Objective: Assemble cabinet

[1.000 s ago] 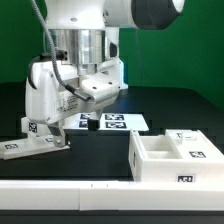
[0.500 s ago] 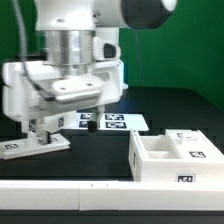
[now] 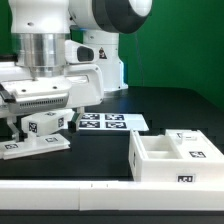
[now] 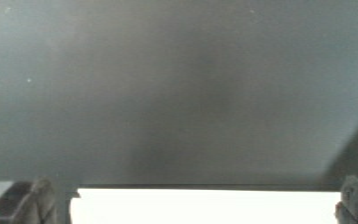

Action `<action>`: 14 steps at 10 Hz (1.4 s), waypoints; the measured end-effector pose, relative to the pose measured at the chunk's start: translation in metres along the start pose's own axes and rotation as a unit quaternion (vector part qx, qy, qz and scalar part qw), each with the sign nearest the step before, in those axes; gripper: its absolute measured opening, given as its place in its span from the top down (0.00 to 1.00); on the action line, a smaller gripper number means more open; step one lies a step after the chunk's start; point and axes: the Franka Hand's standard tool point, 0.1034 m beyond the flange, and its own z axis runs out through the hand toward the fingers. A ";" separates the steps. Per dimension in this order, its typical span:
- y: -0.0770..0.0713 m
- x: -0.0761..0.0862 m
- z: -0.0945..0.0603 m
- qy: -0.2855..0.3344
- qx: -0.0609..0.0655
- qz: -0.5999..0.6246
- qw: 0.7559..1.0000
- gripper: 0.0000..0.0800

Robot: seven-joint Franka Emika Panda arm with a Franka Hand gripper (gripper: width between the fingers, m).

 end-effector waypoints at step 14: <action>-0.012 0.046 0.017 0.015 -0.008 -0.003 1.000 0.83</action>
Offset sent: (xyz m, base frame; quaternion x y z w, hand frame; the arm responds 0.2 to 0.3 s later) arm -0.0347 -0.0470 -0.0122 -0.0071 -0.0081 0.0152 0.9998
